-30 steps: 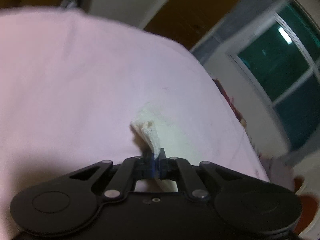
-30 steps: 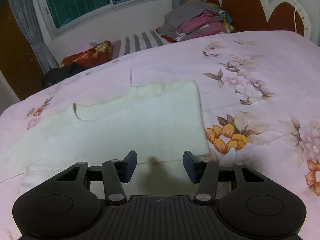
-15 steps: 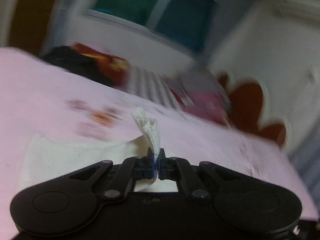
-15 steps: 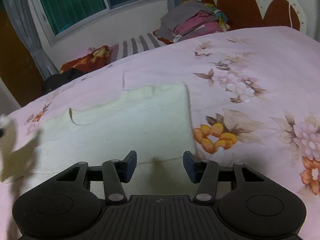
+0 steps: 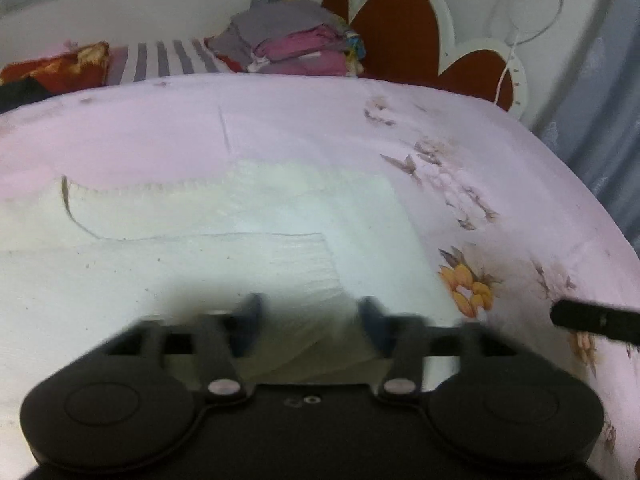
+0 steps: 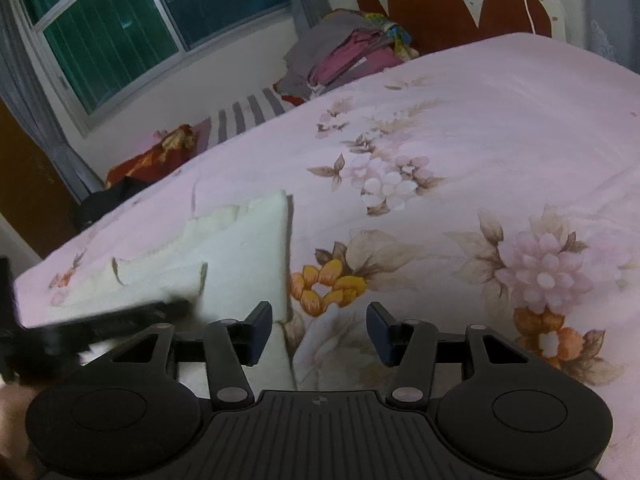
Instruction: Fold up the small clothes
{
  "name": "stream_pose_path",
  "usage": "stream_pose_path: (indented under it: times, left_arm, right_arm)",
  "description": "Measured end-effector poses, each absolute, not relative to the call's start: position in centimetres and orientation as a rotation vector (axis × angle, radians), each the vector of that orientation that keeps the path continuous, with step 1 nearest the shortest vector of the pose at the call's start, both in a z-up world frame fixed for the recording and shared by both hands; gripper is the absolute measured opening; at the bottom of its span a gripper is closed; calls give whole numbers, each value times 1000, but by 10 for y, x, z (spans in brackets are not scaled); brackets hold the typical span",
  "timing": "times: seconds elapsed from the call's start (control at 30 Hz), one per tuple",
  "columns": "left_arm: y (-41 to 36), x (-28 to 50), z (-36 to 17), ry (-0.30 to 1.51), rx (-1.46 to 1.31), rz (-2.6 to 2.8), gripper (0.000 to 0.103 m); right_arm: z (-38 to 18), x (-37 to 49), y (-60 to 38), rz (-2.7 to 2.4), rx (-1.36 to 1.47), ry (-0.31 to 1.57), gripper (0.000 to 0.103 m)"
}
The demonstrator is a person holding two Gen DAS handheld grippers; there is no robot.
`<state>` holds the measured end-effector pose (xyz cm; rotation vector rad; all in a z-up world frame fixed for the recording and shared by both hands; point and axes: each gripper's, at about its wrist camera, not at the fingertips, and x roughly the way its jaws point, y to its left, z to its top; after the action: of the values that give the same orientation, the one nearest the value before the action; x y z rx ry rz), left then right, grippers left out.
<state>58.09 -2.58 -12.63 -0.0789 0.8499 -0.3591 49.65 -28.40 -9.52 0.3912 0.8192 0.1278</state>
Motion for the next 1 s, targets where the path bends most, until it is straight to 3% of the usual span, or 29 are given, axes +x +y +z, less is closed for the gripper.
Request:
stream_pose_path:
  times: [0.03,0.23,0.33,0.5,0.73,0.77,0.8,0.87,0.93,1.0]
  left_arm:
    - [-17,566,-117,806,-64,-322,78]
    - [92,494,-95,733,-154,-20,76]
    - [154,453,-97,713,-164,168,84]
    - [208,435,-117,760,-239,253,81]
    - [205,463,-135,766,-251,154,78]
    - [203,467,-137,774,-232,151,78]
    - [198,471,-138,780,-211,147,77]
    - [195,473,-138,789,-158,157,72]
    - [195,474,-137,795,-148,153,68]
    - [196,476,-136,801,-139,147,57]
  right_arm:
    - [-93,497,-285,143,397,812,52]
    - [-91,518,-258,273,450,818,52]
    - [-103,536,-234,315,468,852,52]
    - [-128,560,-197,347,477,921,52]
    - [-137,571,-166,323,447,935,52]
    - [-138,572,-165,320,446,935,44]
    - [-138,574,-163,320,440,936,22]
    - [-142,576,-160,332,440,952,5]
    - [-140,577,-157,341,407,940,3]
    - [-131,572,-157,354,378,898,3]
